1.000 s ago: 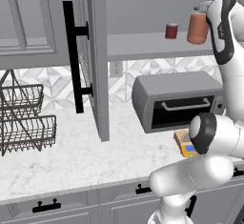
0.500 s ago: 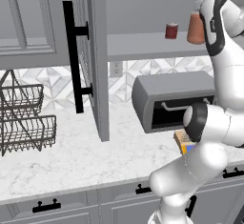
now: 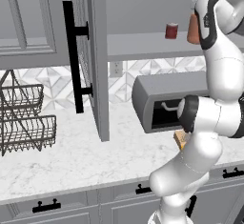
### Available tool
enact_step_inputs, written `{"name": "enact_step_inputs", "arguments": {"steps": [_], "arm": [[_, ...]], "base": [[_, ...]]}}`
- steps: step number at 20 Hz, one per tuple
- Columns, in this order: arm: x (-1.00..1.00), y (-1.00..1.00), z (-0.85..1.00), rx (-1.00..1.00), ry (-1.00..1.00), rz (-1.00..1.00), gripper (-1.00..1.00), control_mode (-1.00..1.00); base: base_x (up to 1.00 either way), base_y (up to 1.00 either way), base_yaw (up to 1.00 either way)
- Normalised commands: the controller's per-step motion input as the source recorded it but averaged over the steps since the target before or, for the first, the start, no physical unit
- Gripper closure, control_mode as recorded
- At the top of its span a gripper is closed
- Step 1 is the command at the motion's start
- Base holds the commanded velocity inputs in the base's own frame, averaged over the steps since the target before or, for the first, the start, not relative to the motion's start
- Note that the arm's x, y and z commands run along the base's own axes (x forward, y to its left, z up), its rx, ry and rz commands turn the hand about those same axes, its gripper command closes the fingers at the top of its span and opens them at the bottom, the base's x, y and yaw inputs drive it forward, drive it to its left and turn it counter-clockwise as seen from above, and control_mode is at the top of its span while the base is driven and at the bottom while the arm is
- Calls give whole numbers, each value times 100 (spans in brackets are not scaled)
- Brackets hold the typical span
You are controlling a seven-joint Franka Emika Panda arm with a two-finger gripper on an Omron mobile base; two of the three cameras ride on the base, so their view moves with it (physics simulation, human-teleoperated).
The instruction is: Pick the honey bottle and place it on the digital scale for weighing, and close the cabinet.
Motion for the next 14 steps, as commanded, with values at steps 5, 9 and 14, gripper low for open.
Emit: {"name": "enact_step_inputs", "arguments": {"steps": [5,9,14], "arm": [[26,-8,0,0,0,0,-100,-100],[13,-26,-4,1,0,0,-100,-100],[3,-9,-25,0,0,0,-100,-100]], "base": [[0,0,0],[0,0,0],[0,0,0]]}}
